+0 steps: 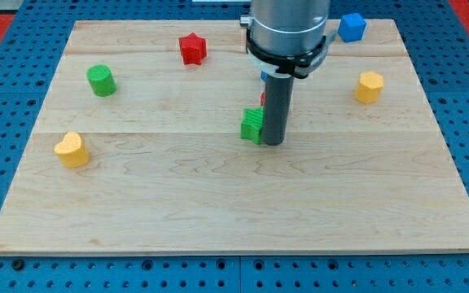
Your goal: Push the green star right a bit
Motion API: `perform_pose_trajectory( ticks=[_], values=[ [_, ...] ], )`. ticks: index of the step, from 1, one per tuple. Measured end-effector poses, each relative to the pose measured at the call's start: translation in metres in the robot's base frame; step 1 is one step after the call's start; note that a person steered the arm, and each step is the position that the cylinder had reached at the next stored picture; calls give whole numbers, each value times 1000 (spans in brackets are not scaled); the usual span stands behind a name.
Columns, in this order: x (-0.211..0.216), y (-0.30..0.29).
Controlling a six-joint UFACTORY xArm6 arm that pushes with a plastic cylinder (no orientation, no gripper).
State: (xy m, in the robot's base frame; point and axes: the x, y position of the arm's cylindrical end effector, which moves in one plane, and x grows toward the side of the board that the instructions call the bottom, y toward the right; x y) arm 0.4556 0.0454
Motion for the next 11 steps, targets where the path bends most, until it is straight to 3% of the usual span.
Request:
perform_pose_trajectory(
  ticks=[2,4,5,6,9,11],
  values=[
    [4,5],
    [29,-80],
    [-15,-91],
    [-52,-67],
    [-21,-42],
    [-61,-42]
  ],
)
